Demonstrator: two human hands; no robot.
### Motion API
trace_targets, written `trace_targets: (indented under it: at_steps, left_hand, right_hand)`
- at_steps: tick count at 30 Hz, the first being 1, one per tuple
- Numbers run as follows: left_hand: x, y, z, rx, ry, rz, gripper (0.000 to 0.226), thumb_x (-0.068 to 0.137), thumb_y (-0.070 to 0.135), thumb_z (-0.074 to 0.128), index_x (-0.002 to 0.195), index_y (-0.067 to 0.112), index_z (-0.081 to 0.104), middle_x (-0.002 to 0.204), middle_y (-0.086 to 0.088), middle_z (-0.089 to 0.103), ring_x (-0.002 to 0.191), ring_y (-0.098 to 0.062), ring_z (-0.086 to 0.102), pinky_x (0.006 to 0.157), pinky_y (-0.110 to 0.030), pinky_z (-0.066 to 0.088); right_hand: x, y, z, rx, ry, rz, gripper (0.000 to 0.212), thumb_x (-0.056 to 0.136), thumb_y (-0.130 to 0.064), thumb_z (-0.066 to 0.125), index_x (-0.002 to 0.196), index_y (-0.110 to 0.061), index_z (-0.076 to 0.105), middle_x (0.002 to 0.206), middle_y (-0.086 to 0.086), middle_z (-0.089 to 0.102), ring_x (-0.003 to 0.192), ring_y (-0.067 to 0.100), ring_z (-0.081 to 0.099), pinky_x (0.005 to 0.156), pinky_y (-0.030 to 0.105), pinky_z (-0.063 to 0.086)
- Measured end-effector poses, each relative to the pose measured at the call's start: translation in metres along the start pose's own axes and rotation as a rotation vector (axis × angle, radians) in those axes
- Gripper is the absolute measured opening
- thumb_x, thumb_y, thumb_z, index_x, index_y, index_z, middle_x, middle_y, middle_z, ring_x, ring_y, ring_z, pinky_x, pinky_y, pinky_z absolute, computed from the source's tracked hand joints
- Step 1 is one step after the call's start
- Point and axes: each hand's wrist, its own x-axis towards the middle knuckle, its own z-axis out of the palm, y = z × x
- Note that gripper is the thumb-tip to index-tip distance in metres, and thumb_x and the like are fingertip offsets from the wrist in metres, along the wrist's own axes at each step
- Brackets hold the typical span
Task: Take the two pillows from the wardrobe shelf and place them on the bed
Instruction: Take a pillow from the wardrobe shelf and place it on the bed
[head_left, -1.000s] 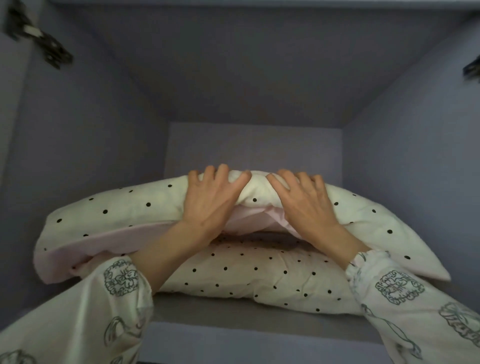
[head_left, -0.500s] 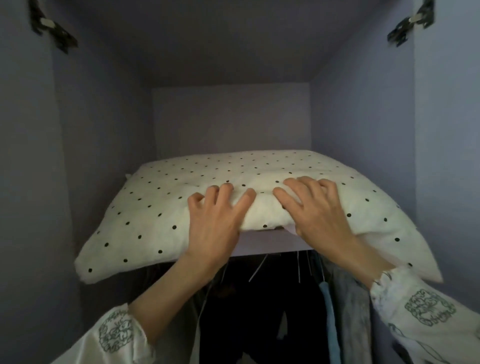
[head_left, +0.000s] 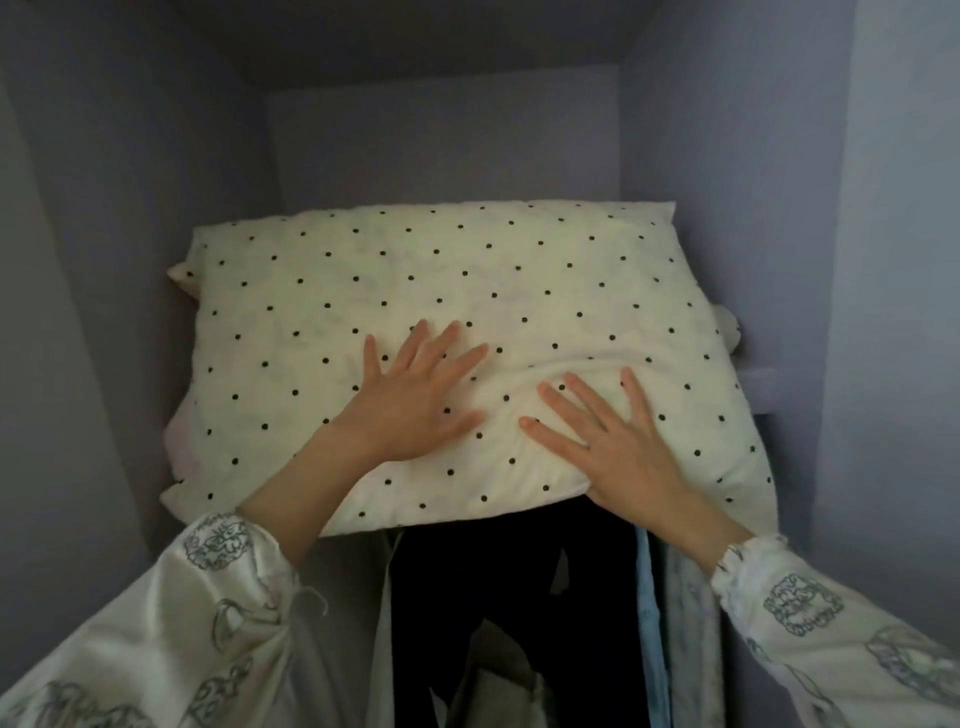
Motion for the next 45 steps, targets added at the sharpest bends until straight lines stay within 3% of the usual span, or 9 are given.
trace_targets:
  at_steps: [3, 6, 11, 17, 22, 27, 34, 39, 45]
  left_hand:
    - [0.016, -0.006, 0.023, 0.182, 0.050, -0.070, 0.078, 0.077, 0.076, 0.013, 0.143, 0.043, -0.010, 0.157, 0.007, -0.019, 0.143, -0.023, -0.019, 0.107, -0.068, -0.003]
    - [0.018, -0.005, 0.043, 0.261, 0.146, -0.091, 0.082, 0.072, 0.078, 0.002, 0.145, 0.041, -0.009, 0.158, 0.006, -0.016, 0.144, -0.026, -0.015, 0.104, -0.070, -0.001]
    - [0.009, 0.001, 0.051, 0.173, 0.233, -0.014, 0.073, 0.082, 0.070, 0.019, 0.146, 0.035, 0.017, 0.158, 0.000, 0.006, 0.145, -0.034, 0.004, 0.101, -0.074, 0.001]
    - [0.033, -0.022, 0.016, 0.142, 0.318, -0.002, 0.059, 0.091, 0.055, 0.008, 0.146, 0.039, 0.000, 0.159, 0.002, -0.003, 0.143, -0.021, -0.018, 0.107, -0.067, -0.010]
    - [0.078, -0.035, -0.033, 0.199, 0.491, -0.067, 0.068, 0.087, 0.059, 0.024, 0.147, 0.031, 0.007, 0.159, -0.005, 0.008, 0.146, -0.029, 0.000, 0.106, -0.070, -0.002]
    - [0.095, -0.034, -0.033, 0.232, 0.482, -0.178, 0.087, 0.068, 0.080, 0.029, 0.142, 0.038, 0.013, 0.150, -0.008, 0.026, 0.139, -0.029, 0.021, 0.106, -0.063, 0.009]
    - [0.079, -0.043, -0.015, 0.199, 0.486, -0.268, 0.083, 0.065, 0.085, 0.024, 0.134, 0.039, 0.027, 0.126, -0.012, 0.046, 0.116, -0.030, 0.041, 0.097, -0.059, 0.021]
    - [0.027, -0.036, 0.022, 0.039, 0.435, -0.490, 0.079, 0.070, 0.082, 0.027, 0.135, 0.038, 0.029, 0.113, -0.012, 0.047, 0.109, -0.031, 0.042, 0.096, -0.057, 0.026]
    - [-0.020, -0.002, 0.054, 0.019, 0.504, -0.596, 0.072, 0.076, 0.072, 0.039, 0.119, 0.014, 0.048, 0.094, -0.016, 0.055, 0.088, -0.034, 0.054, 0.077, -0.045, 0.042]
  right_hand:
    - [0.002, 0.004, 0.006, 0.037, -0.039, -0.044, 0.095, 0.059, -0.037, 0.074, 0.144, -0.030, 0.031, 0.150, 0.006, 0.035, 0.137, 0.033, 0.032, 0.099, 0.073, 0.024]
    - [0.008, 0.012, 0.007, 0.173, -0.053, -0.059, 0.078, 0.076, -0.069, 0.040, 0.143, -0.032, 0.030, 0.153, 0.001, 0.028, 0.142, 0.028, 0.023, 0.108, 0.067, 0.015]
    - [0.056, 0.023, 0.005, 0.367, 0.030, 0.247, 0.069, 0.085, -0.065, 0.014, 0.147, -0.035, 0.017, 0.159, -0.003, 0.004, 0.146, 0.019, -0.005, 0.114, 0.052, -0.011]
    - [0.078, 0.015, 0.025, 0.232, 0.165, 0.318, 0.067, 0.089, -0.064, 0.023, 0.146, -0.028, 0.026, 0.157, 0.003, 0.019, 0.145, 0.024, 0.013, 0.111, 0.064, 0.004]
    - [0.060, 0.016, 0.046, 0.144, 0.392, 0.262, 0.064, 0.090, -0.062, 0.036, 0.143, -0.026, 0.036, 0.152, 0.005, 0.030, 0.141, 0.026, 0.025, 0.108, 0.066, 0.014]
    - [0.054, 0.026, 0.059, 0.107, 0.505, 0.184, 0.064, 0.087, -0.061, 0.046, 0.140, -0.025, 0.041, 0.149, 0.006, 0.037, 0.139, 0.026, 0.030, 0.107, 0.066, 0.019]
    - [0.058, 0.046, 0.060, 0.142, 0.539, 0.024, 0.061, 0.085, -0.058, 0.053, 0.135, -0.024, 0.047, 0.145, 0.004, 0.042, 0.136, 0.023, 0.036, 0.107, 0.063, 0.023]
    - [0.071, 0.065, 0.053, 0.067, 0.401, -0.205, 0.057, 0.091, -0.058, 0.042, 0.140, -0.031, 0.039, 0.149, 0.001, 0.035, 0.138, 0.021, 0.032, 0.110, 0.057, 0.021]
    - [0.088, 0.081, 0.043, -0.113, 0.312, -0.306, 0.060, 0.090, -0.054, 0.044, 0.144, -0.035, 0.029, 0.153, 0.002, 0.029, 0.140, 0.024, 0.028, 0.111, 0.056, 0.022]
